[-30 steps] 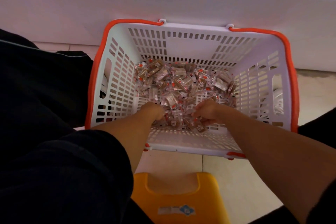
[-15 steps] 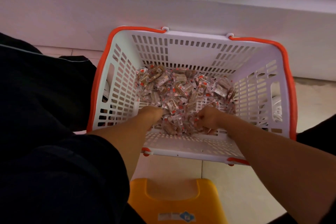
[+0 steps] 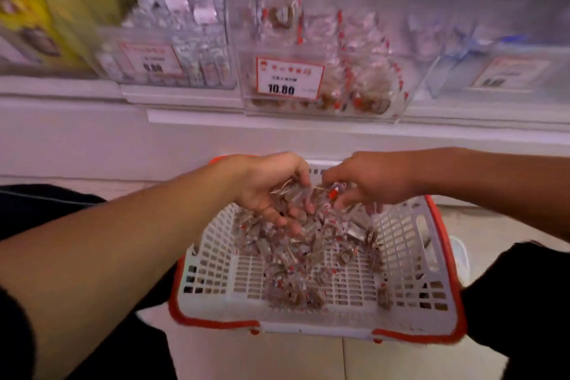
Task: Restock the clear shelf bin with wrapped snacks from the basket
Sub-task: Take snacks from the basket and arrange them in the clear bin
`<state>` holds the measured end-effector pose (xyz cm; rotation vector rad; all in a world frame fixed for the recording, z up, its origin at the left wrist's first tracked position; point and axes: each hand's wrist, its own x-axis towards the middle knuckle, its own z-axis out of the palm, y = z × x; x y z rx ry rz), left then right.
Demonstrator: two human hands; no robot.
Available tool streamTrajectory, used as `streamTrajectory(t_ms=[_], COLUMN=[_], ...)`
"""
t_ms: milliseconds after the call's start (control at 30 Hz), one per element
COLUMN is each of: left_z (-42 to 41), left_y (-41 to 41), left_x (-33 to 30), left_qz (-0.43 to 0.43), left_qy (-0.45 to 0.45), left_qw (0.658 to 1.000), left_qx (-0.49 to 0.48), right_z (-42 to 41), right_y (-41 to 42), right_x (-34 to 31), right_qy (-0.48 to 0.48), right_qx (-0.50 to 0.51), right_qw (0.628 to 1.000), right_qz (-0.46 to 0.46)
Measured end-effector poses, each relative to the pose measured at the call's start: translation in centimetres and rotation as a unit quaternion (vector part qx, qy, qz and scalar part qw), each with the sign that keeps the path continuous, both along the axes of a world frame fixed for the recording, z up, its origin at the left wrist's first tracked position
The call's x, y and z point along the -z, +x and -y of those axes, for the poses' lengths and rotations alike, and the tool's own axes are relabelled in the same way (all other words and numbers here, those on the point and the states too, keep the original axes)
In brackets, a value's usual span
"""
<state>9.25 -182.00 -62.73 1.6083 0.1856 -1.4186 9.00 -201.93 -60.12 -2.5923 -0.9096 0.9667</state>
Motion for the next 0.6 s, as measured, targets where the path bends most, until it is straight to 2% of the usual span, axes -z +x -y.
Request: streamTrajectory(t_ms=[67,133,267,467,600], left_z=[-0.5,-1.0,-1.8,-1.0,-0.3], left_y=[-0.4,-1.0,-1.2,-0.7,0.1], left_x=[-4.6,-7.8,-11.2,-12.5,-12.2], left_qz=[0.013,0.015,0.017,0.176,0.195], left_qy=[-0.026,-0.062,-0.156,-0.15,-0.163], left_qw=[0.999,0.998,0.988,0.973,0.967], left_qx=[0.023,0.024,-0.005,-0.002,0.0], right_z=[0.4,0.3,0.0,0.1,-0.1], right_y=[-1.0,-1.7,-2.0,-1.1,-1.1], right_x=[-3.9,-6.7,-9.5,-10.6,-10.5], right_qy=[0.062,0.137,0.271,0.347,0.353], right_qx=[0.017,0.043,0.147,0.222,0.227], right_qw=[0.998,0.989,0.947,0.902,0.888], right_qz=[-0.01,0.04,0.093,0.132,0.187])
